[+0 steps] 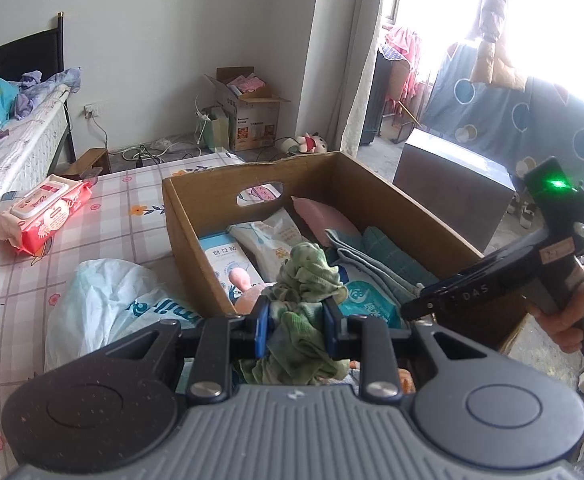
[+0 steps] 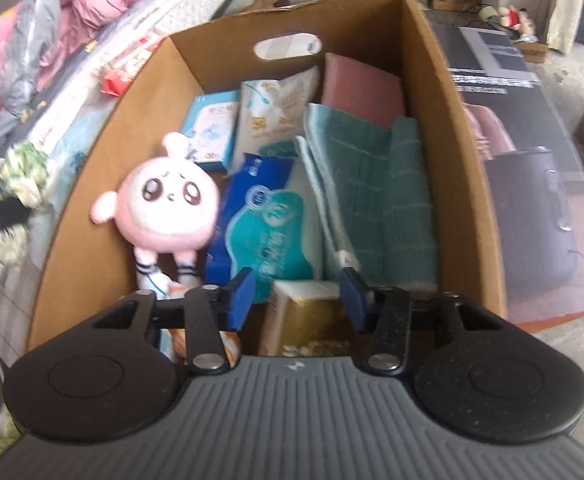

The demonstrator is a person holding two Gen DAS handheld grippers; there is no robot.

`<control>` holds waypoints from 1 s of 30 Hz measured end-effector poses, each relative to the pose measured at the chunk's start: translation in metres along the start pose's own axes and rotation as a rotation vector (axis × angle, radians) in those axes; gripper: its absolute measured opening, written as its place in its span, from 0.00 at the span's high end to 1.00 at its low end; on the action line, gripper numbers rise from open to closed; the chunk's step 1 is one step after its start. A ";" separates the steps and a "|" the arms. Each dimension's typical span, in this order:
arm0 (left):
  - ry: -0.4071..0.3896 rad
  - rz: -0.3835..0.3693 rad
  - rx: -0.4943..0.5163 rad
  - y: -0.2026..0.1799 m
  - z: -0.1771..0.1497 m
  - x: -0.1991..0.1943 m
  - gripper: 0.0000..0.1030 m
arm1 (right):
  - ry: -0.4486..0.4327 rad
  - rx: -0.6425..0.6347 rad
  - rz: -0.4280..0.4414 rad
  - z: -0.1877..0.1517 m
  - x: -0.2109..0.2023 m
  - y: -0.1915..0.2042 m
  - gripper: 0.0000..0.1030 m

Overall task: Organize soft objects
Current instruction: 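Carry the gold tissue pack into the box while the left tool carries the green cloth, then open the right tool over the box while the left tool releases the green cloth into it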

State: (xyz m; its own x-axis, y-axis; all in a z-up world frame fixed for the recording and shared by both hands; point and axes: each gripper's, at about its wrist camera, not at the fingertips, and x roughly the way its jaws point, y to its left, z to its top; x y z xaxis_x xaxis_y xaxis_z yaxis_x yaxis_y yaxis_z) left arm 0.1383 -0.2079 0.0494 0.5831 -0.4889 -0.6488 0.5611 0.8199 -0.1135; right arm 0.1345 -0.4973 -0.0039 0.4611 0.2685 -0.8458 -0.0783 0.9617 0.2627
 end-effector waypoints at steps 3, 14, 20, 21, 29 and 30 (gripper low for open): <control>0.006 0.004 0.000 -0.001 0.000 0.001 0.73 | 0.052 -0.063 -0.007 0.001 0.011 0.011 0.62; 0.026 -0.014 0.021 -0.010 0.001 0.009 0.72 | 0.138 -0.022 0.010 0.006 0.035 0.012 0.38; 0.048 -0.085 0.062 -0.029 0.011 0.019 0.72 | -0.165 0.131 0.078 -0.009 -0.050 -0.013 0.29; 0.060 -0.113 0.069 -0.034 0.015 0.023 0.71 | -0.219 0.163 0.084 -0.017 -0.067 -0.018 0.28; 0.181 -0.338 0.130 -0.101 0.037 0.077 0.63 | -0.444 0.368 0.060 -0.099 -0.144 -0.048 0.24; 0.203 -0.362 0.131 -0.110 0.037 0.087 0.52 | -0.453 0.390 0.060 -0.109 -0.148 -0.050 0.24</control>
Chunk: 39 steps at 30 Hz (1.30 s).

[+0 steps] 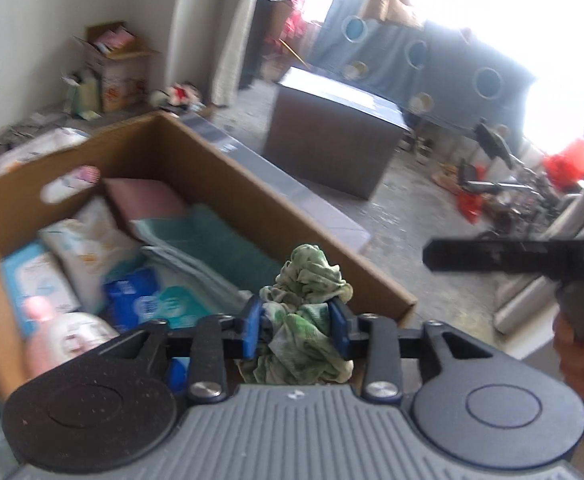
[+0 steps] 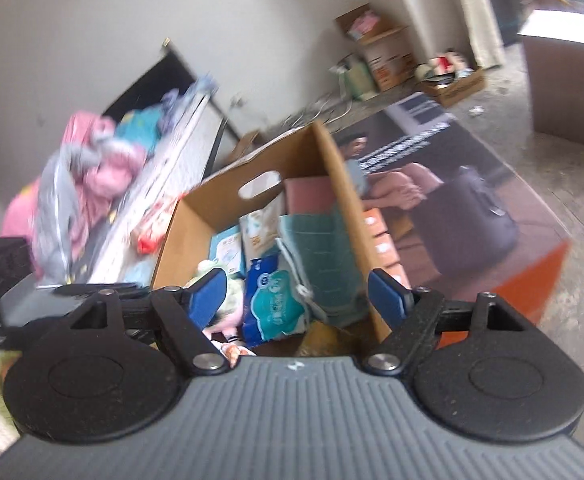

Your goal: Organize soft objects

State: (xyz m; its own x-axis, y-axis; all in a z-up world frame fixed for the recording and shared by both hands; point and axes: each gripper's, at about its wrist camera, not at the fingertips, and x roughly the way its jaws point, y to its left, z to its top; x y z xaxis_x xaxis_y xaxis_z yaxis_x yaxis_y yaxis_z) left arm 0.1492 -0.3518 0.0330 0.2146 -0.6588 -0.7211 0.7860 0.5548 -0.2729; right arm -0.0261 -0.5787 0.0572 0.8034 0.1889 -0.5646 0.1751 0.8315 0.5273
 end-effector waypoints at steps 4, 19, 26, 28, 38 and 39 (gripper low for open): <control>0.063 -0.022 -0.026 -0.004 -0.002 0.037 0.39 | -0.036 0.082 -0.013 -0.031 -0.029 -0.019 0.23; -0.120 0.063 -0.150 0.026 -0.033 -0.067 0.14 | -0.179 0.177 -0.009 -0.086 -0.031 -0.012 0.19; -0.232 0.260 -0.183 0.041 -0.070 -0.137 0.02 | -0.236 0.089 -0.011 -0.087 -0.020 0.038 0.10; -0.254 0.330 -0.204 0.048 -0.082 -0.153 0.00 | -0.224 0.044 -0.027 -0.086 -0.015 0.057 0.06; -0.268 0.543 -0.369 0.087 -0.138 -0.206 0.00 | -0.200 -0.190 -0.157 -0.101 0.008 0.154 0.01; -0.263 0.559 -0.378 0.089 -0.144 -0.209 0.00 | -0.195 -0.200 -0.165 -0.103 0.011 0.161 0.01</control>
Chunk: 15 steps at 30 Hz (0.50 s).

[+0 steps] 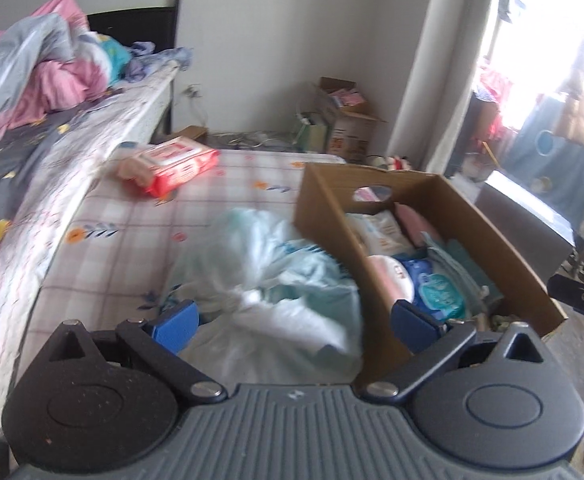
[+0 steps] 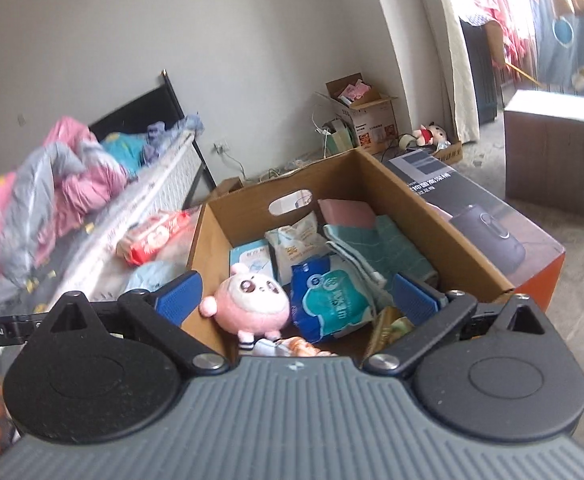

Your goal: Organize soft objects

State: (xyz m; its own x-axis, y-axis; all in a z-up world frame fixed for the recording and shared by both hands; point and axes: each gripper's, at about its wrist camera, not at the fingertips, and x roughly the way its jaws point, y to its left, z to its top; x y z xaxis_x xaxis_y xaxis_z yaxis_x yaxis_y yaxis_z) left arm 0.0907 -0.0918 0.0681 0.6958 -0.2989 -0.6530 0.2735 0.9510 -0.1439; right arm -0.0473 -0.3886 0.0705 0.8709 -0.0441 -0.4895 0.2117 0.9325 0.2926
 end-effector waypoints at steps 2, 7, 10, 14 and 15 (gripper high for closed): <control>0.010 0.039 0.000 0.007 -0.005 -0.003 0.00 | 0.010 -0.022 -0.015 -0.003 0.002 0.014 0.01; 0.022 0.099 -0.009 0.022 -0.023 -0.011 0.00 | 0.034 -0.110 -0.079 -0.011 0.008 0.046 0.01; 0.012 0.132 -0.023 0.023 -0.030 -0.015 0.00 | 0.033 -0.161 -0.113 -0.015 0.011 0.057 0.01; 0.019 0.205 -0.002 0.020 -0.034 -0.011 0.00 | 0.025 -0.224 -0.167 -0.018 0.013 0.069 0.01; 0.024 0.213 0.006 0.019 -0.034 -0.010 0.00 | 0.019 -0.234 -0.177 -0.018 0.012 0.071 0.01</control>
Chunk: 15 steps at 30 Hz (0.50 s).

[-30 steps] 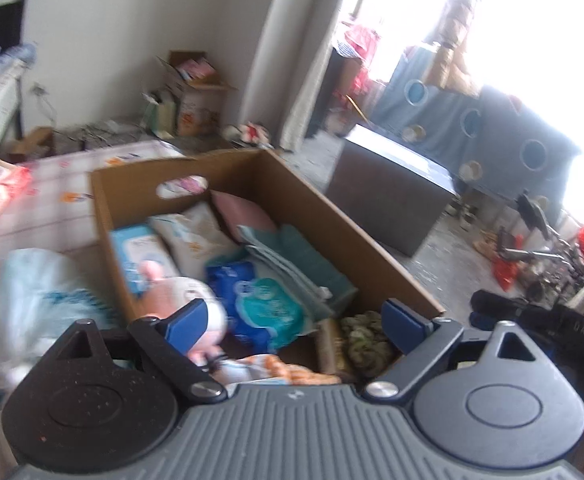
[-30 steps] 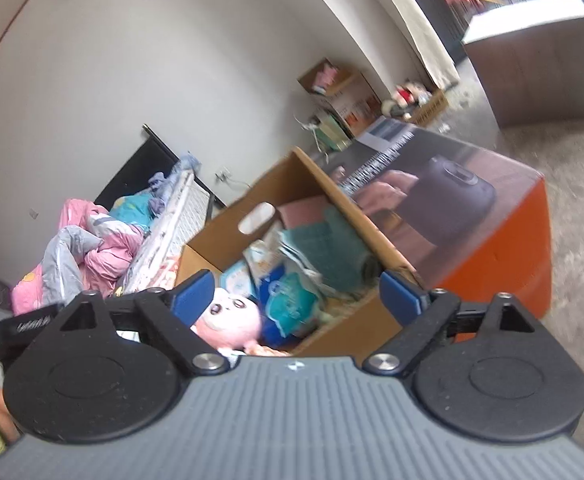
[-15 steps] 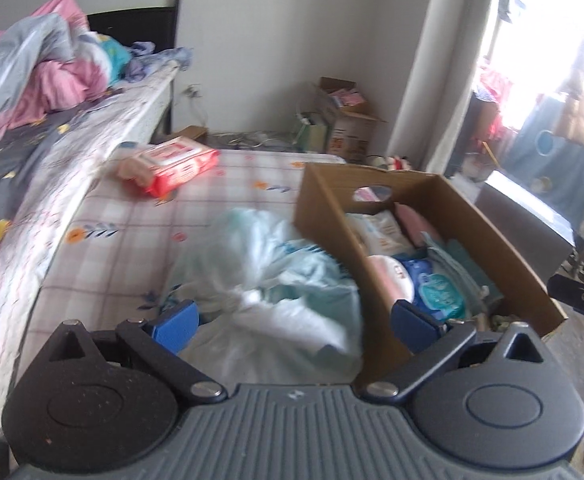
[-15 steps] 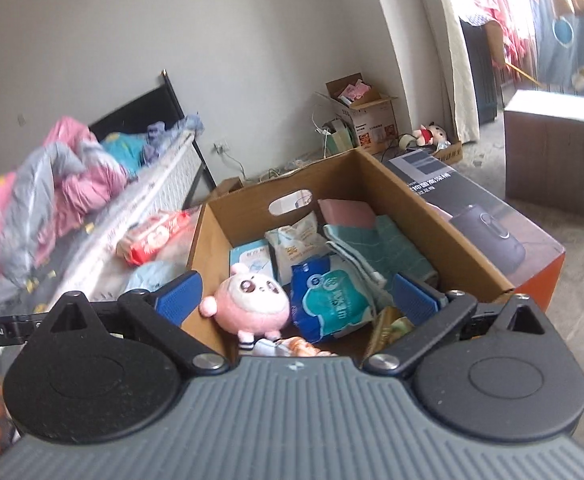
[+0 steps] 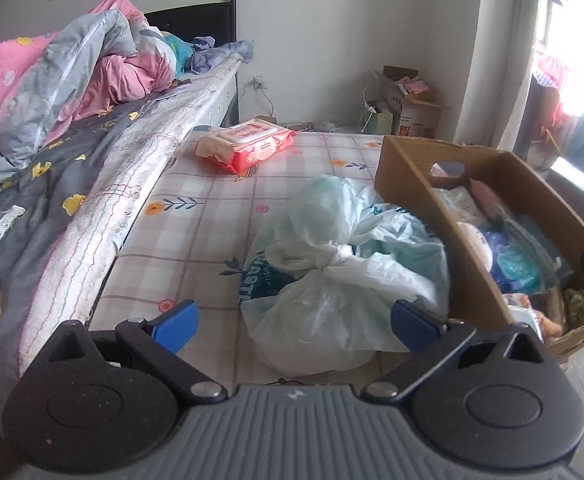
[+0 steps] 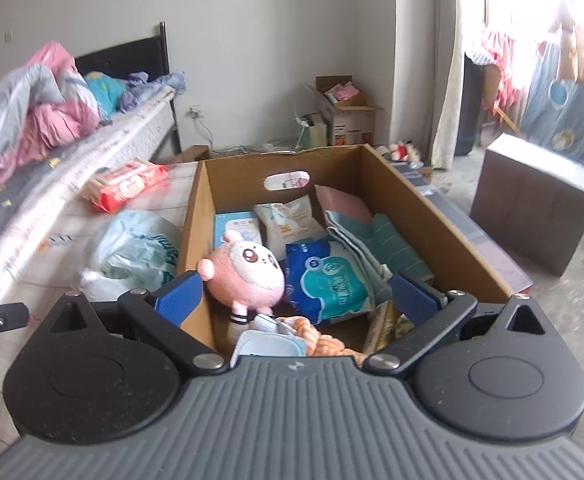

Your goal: Organize soft objects

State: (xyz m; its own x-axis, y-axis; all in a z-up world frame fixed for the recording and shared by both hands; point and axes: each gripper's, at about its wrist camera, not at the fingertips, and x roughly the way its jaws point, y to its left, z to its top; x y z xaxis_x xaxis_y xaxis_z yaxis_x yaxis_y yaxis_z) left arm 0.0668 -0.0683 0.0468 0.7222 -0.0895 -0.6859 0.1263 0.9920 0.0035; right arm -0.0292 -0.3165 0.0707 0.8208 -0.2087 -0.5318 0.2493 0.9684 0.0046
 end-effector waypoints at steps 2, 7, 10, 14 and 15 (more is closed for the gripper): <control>0.007 0.005 0.014 -0.001 0.000 0.002 0.00 | -0.018 -0.008 -0.005 0.001 -0.002 0.002 0.01; 0.002 0.002 0.027 -0.003 -0.001 0.004 0.00 | -0.059 0.003 -0.018 0.005 -0.009 0.000 0.01; 0.001 -0.005 0.014 -0.002 -0.001 0.003 0.00 | -0.056 0.002 -0.023 0.007 -0.012 -0.003 0.01; -0.004 -0.012 -0.039 0.002 -0.003 0.002 0.00 | -0.070 -0.020 -0.049 0.005 -0.019 -0.004 0.01; 0.000 -0.015 -0.052 0.004 -0.003 0.002 0.00 | -0.077 -0.017 -0.046 0.004 -0.021 -0.005 0.01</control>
State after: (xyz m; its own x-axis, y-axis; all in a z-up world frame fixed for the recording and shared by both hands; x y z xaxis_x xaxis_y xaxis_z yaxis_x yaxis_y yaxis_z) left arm 0.0664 -0.0647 0.0432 0.7206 -0.1048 -0.6854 0.1021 0.9938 -0.0446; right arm -0.0459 -0.3179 0.0847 0.8459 -0.2620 -0.4645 0.2794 0.9596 -0.0325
